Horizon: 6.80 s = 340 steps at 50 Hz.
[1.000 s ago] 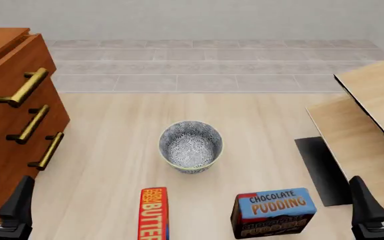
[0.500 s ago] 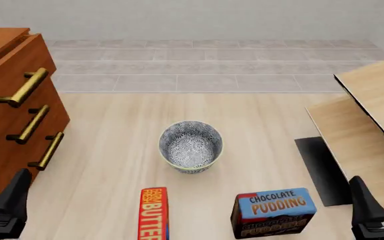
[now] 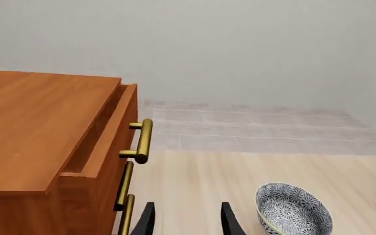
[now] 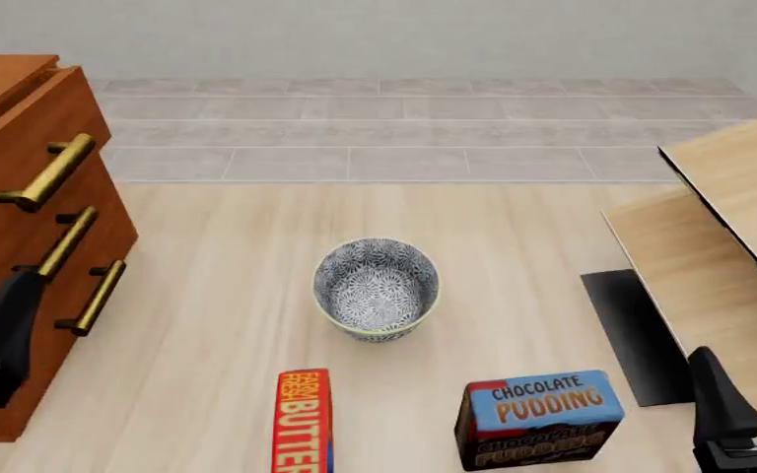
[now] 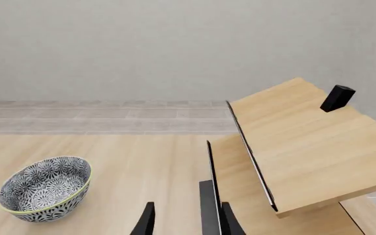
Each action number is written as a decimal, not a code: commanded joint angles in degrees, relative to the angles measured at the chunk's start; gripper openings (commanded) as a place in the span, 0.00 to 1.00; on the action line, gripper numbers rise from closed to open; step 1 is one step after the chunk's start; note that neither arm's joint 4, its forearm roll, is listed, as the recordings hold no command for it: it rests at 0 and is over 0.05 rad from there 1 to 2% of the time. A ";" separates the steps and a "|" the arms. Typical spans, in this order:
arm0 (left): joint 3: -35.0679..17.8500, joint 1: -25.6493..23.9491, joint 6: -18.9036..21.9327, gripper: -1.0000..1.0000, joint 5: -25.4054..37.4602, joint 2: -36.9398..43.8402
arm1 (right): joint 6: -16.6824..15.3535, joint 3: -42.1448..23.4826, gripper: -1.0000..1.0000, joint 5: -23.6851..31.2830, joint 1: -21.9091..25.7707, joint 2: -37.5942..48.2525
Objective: Close the top drawer of the cabinet and put the bowl on top of it.
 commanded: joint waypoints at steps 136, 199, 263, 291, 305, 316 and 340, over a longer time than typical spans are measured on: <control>2.47 19.01 0.24 1.00 -29.03 28.91 | 0.02 0.02 1.00 -0.07 0.00 0.03; 2.17 25.32 1.78 1.00 -31.75 30.76 | 0.01 0.02 1.00 -0.07 -0.01 0.03; -10.15 -14.30 2.17 1.00 2.84 17.14 | 0.00 0.02 1.00 -0.06 0.00 0.03; -25.09 -24.03 4.54 1.00 10.44 37.33 | 0.03 0.02 1.00 -0.06 0.00 0.03; -34.91 -22.17 1.52 1.00 18.48 43.99 | -0.02 0.02 1.00 -0.06 0.00 0.03; -38.60 -24.57 -5.46 1.00 21.72 54.46 | -0.01 0.02 1.00 -0.06 0.00 0.04; -46.18 -22.76 -7.34 1.00 27.30 62.29 | 0.02 0.02 1.00 -0.06 -0.02 0.03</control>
